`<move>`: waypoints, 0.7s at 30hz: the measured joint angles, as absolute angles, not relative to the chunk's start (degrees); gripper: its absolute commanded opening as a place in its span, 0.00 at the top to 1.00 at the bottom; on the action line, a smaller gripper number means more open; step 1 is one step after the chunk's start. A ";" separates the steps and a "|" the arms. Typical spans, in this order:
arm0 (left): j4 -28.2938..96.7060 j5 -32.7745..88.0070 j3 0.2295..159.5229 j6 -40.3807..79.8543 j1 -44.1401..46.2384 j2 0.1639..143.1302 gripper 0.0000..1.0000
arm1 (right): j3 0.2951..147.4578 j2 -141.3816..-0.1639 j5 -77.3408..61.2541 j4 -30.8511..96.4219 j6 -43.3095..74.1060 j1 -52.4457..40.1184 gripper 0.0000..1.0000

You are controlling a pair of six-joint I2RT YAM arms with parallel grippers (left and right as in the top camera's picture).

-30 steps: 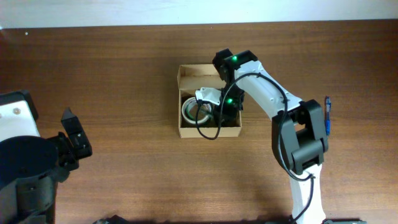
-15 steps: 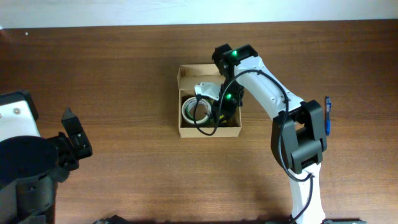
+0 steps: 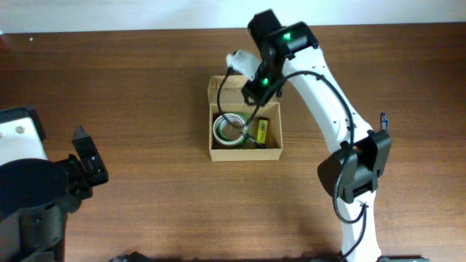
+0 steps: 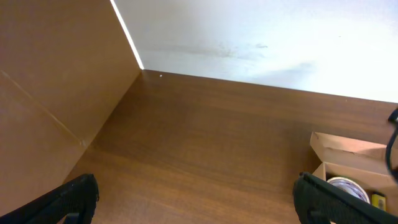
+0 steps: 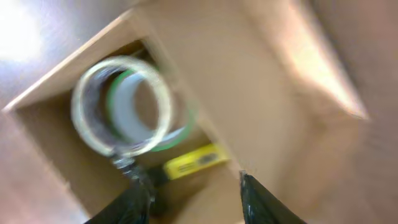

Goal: Pack container
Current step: 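Release the marker and move the right gripper over the blue pen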

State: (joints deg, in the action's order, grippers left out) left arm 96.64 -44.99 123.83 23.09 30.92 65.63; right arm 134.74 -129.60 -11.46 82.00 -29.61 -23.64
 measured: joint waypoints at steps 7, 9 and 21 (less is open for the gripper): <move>96.64 -45.04 123.20 23.07 30.92 65.56 0.01 | 139.68 -129.60 -3.64 81.91 -7.16 -15.49 0.48; 96.64 -45.06 122.52 23.09 30.92 65.56 0.01 | 139.70 -129.60 -2.61 83.26 -2.39 -11.57 0.48; 96.64 -45.45 119.33 20.53 30.92 65.56 0.01 | 139.70 -129.60 3.16 97.01 8.23 5.67 0.40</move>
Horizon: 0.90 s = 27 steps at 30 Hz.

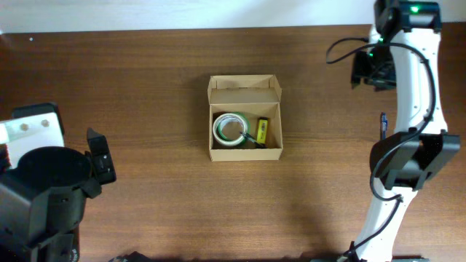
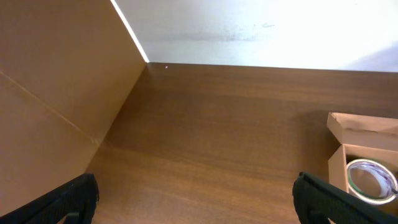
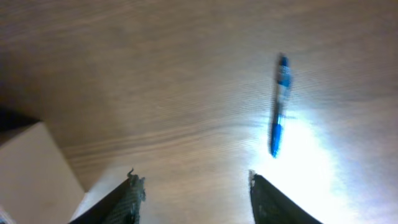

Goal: Pack container
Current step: 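Release the marker and move the right gripper over the blue pen, then lower the right gripper onto the blue pen and grasp it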

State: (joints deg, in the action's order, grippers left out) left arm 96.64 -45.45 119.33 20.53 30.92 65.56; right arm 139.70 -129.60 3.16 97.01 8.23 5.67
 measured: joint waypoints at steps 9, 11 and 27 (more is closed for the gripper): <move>96.64 -45.47 119.28 20.51 30.92 65.56 0.01 | 134.47 -129.60 5.21 96.60 9.04 11.68 0.36; 96.64 -45.47 119.28 20.51 30.92 65.56 0.01 | 131.70 -129.60 5.41 95.70 9.02 13.58 0.36; 96.64 -45.50 119.28 20.51 30.92 65.56 0.01 | 112.36 -129.60 6.48 83.07 9.02 20.05 0.36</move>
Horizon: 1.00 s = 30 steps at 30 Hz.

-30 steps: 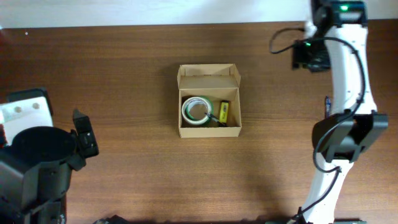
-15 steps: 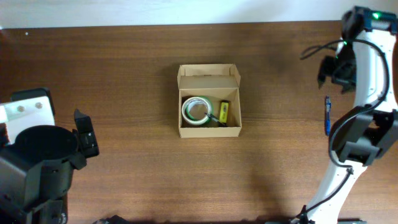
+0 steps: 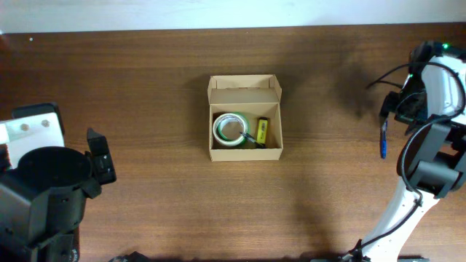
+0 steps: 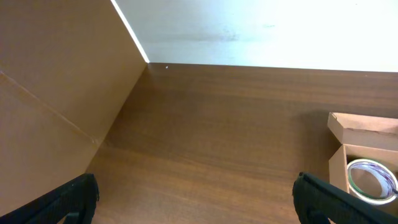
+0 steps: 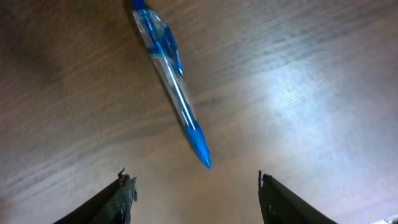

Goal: Pack container
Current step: 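Lower the right gripper onto the blue pen and grasp it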

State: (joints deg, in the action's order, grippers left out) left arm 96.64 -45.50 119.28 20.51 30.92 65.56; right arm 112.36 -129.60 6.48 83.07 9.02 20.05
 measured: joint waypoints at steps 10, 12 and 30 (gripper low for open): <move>96.64 -45.50 119.28 20.51 30.92 65.56 0.01 | 106.56 -129.60 6.46 76.79 6.57 19.40 0.36; 96.64 -45.50 119.28 20.51 30.92 65.56 0.01 | 105.82 -129.60 6.48 75.64 4.49 19.40 0.36; 96.64 -45.50 119.28 20.51 30.92 65.56 0.00 | 98.41 -129.23 7.55 65.19 -4.05 19.40 0.48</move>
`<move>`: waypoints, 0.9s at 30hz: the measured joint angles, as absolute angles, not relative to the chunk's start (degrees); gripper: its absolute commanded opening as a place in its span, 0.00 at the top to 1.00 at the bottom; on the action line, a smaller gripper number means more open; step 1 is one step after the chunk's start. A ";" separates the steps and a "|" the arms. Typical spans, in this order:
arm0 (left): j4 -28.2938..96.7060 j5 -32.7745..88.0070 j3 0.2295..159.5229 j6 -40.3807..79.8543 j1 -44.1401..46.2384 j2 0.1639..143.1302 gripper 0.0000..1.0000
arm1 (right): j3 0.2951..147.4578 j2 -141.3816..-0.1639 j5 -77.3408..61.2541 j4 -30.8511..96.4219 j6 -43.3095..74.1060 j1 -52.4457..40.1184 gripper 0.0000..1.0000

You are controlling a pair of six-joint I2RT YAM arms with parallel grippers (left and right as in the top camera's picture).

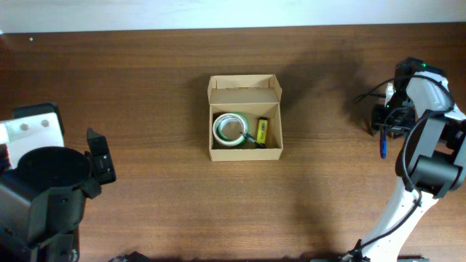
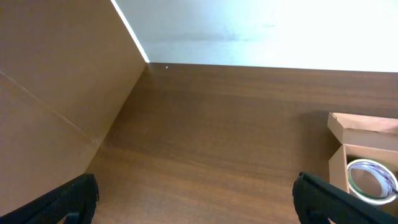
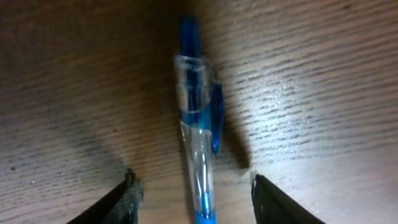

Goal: Pack container
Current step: 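Lower the right gripper onto the blue pen and grasp it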

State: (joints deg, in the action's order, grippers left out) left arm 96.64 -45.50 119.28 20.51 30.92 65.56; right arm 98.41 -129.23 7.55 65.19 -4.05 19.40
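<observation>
A blue and clear pen (image 3: 198,130) lies on the wooden table at the far right, its lower end showing in the overhead view as a blue pen (image 1: 383,148). My right gripper (image 3: 194,199) is low over it, open, one finger on each side of the barrel. An open cardboard box (image 1: 245,149) stands mid-table with a roll of clear tape (image 1: 230,129) and a yellow item (image 1: 261,130) inside. My left gripper (image 2: 196,198) is open at the far left, over bare wood, with the box (image 2: 367,146) off to its right.
The box's back flap (image 1: 244,84) stands up on its far side. A white wall (image 2: 267,28) runs along the table's far edge. A white block (image 1: 28,127) sits on the left arm's base.
My right gripper has dropped closer to the pen, which now lies straight between the open fingers instead of slanting above them. The left arm has not moved.
My right gripper was open over the box with the tape and yellow item inside. Then it was at the table's far right with the pen in sight. It got nearer the pen and now straddles it. The left arm shifted slightly early, then stayed still.
</observation>
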 measured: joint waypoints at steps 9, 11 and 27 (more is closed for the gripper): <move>96.64 -45.50 119.28 20.51 30.92 65.56 0.01 | 93.43 -126.63 4.89 60.29 -4.56 18.96 0.96; 96.64 -45.50 119.28 20.51 30.92 65.56 0.01 | 92.88 -126.26 4.95 59.81 -4.47 18.85 0.96; 96.64 -45.50 119.28 20.51 30.92 65.56 0.01 | 92.68 -126.15 4.91 59.46 -4.43 18.87 0.94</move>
